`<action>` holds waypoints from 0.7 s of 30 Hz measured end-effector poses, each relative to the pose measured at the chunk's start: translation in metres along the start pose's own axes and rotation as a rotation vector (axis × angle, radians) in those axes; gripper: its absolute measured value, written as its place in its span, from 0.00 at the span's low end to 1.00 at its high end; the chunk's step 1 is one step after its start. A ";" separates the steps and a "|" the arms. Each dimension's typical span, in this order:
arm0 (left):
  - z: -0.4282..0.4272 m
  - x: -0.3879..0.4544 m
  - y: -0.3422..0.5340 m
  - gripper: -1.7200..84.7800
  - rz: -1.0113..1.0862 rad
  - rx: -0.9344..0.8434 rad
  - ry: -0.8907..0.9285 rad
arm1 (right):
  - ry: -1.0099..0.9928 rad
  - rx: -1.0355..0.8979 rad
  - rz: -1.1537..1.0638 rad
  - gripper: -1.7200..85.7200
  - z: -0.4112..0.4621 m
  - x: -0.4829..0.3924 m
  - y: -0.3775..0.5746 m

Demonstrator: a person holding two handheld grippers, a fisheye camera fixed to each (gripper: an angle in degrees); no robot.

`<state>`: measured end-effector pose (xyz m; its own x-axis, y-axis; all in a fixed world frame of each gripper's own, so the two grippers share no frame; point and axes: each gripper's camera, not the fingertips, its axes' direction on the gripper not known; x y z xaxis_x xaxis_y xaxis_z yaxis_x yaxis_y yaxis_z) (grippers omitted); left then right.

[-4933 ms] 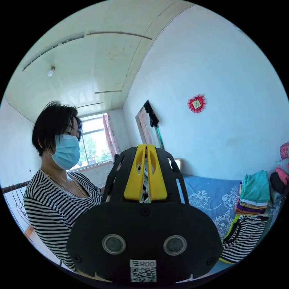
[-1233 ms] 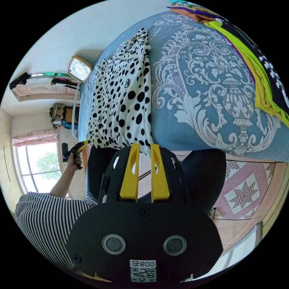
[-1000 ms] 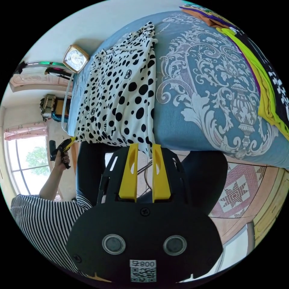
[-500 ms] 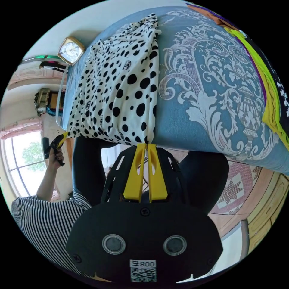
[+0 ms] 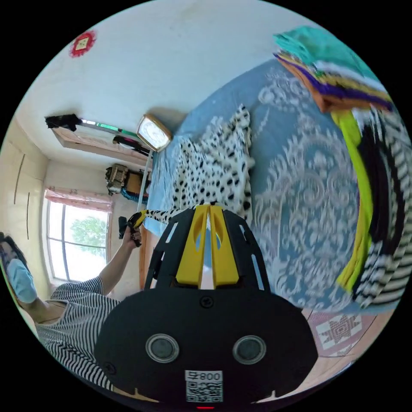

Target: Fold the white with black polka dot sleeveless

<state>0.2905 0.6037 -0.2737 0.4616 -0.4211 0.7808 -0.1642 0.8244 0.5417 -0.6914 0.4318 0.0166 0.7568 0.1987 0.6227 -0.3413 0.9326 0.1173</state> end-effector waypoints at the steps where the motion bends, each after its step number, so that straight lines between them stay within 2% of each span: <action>1: -0.004 0.019 -0.024 0.03 0.039 0.040 0.032 | -0.001 0.041 -0.045 0.02 -0.019 -0.014 -0.028; 6: -0.045 0.128 -0.106 0.03 0.278 0.210 0.126 | 0.029 0.232 -0.251 0.02 -0.112 -0.103 -0.120; 10: -0.095 0.216 -0.128 0.03 0.488 0.307 0.127 | 0.074 0.362 -0.433 0.02 -0.184 -0.184 -0.136; 15: -0.138 0.255 -0.102 0.03 0.627 0.327 0.152 | 0.049 0.432 -0.552 0.02 -0.225 -0.211 -0.091; 21: -0.148 0.229 -0.026 0.03 0.650 0.202 0.195 | 0.010 0.332 -0.538 0.02 -0.200 -0.158 0.007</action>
<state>0.5294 0.5421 -0.1546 0.3600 0.2233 0.9059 -0.6096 0.7913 0.0472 -0.7020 0.4671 -0.2358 0.8753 -0.2674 0.4029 -0.0653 0.7602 0.6464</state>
